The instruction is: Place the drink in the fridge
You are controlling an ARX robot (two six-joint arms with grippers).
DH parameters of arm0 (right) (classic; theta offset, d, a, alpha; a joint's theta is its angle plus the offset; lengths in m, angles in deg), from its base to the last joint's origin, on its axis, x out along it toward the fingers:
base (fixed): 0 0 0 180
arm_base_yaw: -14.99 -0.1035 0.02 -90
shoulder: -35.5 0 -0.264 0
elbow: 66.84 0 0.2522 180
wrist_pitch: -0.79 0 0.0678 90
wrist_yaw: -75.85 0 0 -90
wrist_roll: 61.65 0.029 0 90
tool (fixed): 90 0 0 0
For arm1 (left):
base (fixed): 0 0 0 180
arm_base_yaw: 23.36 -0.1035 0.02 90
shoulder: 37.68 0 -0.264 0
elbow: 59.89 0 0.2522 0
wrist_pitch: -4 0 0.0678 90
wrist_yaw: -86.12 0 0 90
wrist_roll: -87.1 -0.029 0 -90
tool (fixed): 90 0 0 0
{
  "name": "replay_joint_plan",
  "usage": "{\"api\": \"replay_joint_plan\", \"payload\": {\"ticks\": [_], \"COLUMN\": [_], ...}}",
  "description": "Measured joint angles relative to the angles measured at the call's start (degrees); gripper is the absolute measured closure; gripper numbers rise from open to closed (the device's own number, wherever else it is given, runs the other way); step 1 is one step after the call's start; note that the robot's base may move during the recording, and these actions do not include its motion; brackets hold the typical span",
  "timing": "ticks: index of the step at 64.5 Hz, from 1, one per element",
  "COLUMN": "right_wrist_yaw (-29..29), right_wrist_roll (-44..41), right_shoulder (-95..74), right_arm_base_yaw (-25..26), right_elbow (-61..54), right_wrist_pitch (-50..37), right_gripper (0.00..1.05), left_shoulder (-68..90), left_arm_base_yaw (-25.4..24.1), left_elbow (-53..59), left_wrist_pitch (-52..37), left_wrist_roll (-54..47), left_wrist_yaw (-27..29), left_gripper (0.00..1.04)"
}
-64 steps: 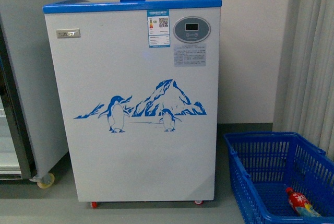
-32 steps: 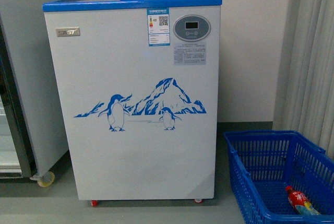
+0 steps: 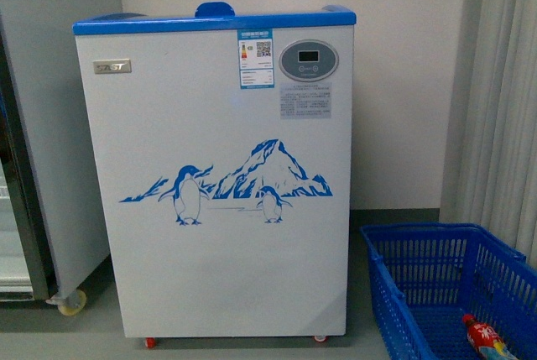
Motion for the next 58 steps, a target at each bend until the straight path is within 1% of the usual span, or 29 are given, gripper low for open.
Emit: {"api": "replay_joint_plan", "payload": {"ticks": [58], "right_wrist_yaw": [0.0], "right_wrist_roll": [0.0], "right_shoulder": [0.0], "right_arm_base_yaw": [0.0], "right_elbow": [0.0], "right_wrist_pitch": [0.0], "right_gripper": [0.07], "left_shoulder": [0.0], "left_arm_base_yaw": [0.0], "left_elbow": [0.0], "left_wrist_pitch": [0.0], "left_wrist_roll": [0.0], "left_wrist_yaw": [0.0], "left_gripper": [0.08]}}
